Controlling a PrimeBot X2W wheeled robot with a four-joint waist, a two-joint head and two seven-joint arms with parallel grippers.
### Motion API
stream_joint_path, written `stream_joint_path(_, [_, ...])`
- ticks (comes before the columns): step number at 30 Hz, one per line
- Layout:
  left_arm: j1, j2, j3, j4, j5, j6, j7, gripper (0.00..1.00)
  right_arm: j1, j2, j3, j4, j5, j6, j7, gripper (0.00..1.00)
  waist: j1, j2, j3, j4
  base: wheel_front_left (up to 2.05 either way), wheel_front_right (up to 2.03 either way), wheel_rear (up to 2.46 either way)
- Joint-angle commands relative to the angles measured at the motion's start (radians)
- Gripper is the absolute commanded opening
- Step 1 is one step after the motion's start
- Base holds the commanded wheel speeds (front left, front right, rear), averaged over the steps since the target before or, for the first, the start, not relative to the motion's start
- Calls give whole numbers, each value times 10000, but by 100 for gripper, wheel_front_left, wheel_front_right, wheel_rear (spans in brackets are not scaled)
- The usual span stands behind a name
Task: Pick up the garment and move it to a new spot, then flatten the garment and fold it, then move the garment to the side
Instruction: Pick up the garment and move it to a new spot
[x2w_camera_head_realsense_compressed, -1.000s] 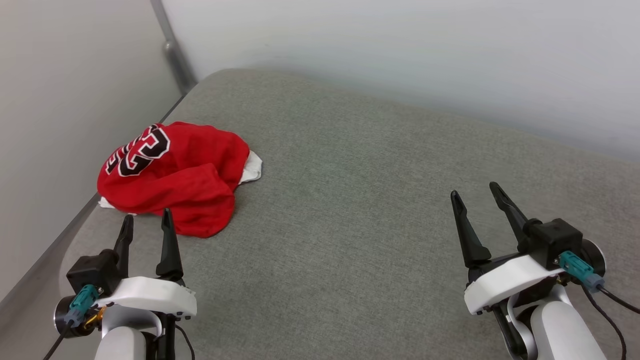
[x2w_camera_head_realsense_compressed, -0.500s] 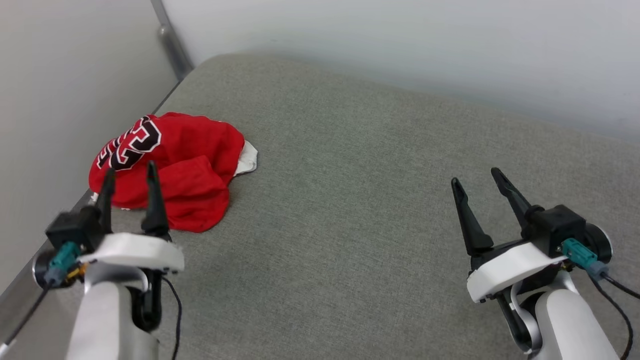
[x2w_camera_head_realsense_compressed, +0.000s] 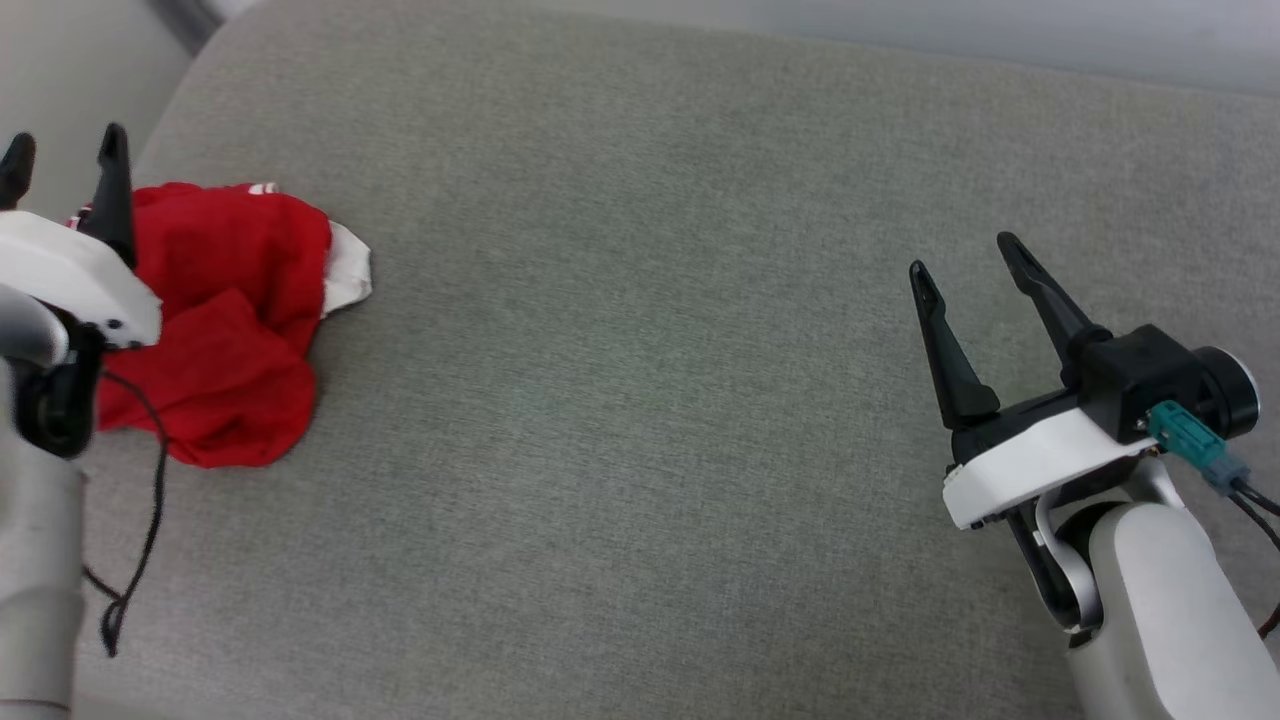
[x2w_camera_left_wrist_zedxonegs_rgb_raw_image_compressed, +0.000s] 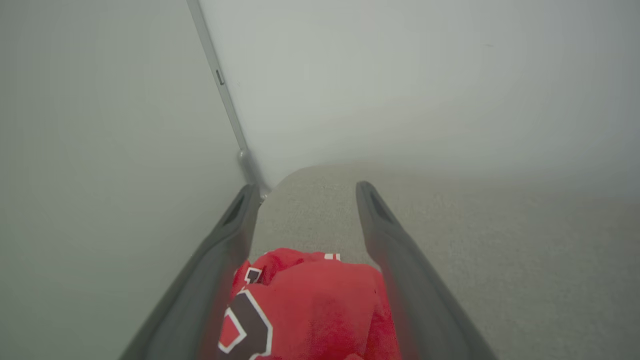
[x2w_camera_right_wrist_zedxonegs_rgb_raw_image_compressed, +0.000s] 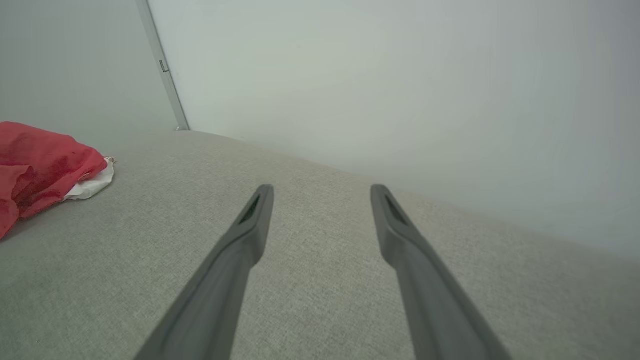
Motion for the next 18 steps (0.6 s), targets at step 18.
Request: stream_joint_path(18, [529, 1621, -1712, 3302, -4213, 12, 6504, 65, -811, -17, 224, 377, 211, -7, -370, 100, -1, 0, 1658, -1056, 0, 0, 0])
